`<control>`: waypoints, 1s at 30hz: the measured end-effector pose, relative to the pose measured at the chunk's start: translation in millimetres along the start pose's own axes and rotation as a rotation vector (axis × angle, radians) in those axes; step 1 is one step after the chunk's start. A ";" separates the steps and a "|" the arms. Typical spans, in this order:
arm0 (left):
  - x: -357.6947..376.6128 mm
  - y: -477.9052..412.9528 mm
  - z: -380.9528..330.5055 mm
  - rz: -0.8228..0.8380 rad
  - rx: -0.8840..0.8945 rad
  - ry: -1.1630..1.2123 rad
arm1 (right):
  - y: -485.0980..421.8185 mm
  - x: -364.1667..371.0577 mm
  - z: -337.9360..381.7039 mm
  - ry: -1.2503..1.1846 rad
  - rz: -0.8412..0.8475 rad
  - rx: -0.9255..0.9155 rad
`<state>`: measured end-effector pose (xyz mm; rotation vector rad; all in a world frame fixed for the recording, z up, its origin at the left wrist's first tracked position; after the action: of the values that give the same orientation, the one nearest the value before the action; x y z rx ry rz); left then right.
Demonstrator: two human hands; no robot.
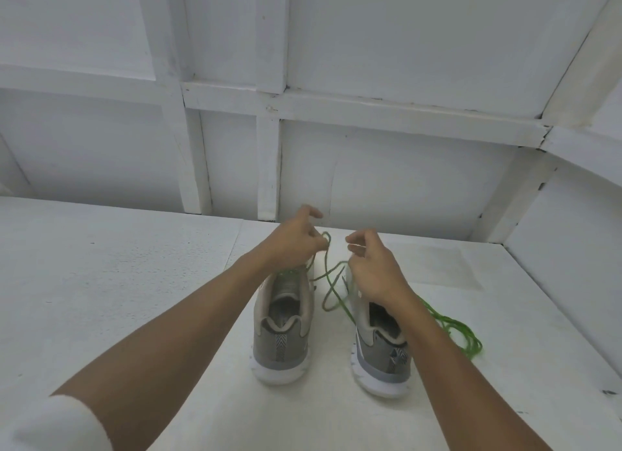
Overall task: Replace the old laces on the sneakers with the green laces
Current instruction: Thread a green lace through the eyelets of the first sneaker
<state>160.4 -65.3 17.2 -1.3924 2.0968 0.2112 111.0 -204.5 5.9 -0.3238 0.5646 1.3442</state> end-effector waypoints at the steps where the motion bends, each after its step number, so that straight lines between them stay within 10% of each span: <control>1: -5.7 0.0 -9.1 -0.020 0.022 0.024 | -2.0 -3.6 2.9 0.015 -0.022 -0.023; 14: -23.0 57.0 -85.5 -0.128 0.232 0.089 | -39.3 -22.2 20.0 0.245 0.035 0.012; 24: -29.4 113.2 20.3 -0.481 -0.130 0.008 | -36.9 -34.8 39.0 -0.478 0.208 0.048; 30: -17.8 122.6 74.9 -0.561 -0.309 0.026 | -3.1 23.7 55.0 -0.087 0.245 -0.147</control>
<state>86.9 35.3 -56.6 -2.1131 1.6530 0.2914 127.7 -156.5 37.8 -0.3217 0.4439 1.6329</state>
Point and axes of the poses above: each hand's wrist, its own y-axis away from the middle knuckle, its own x-axis out of the palm, z = x × y, the point moved 9 cm from there along -y, towards the middle knuckle, and after that the axes turned 11 degrees about x, right-handed, at the moved point
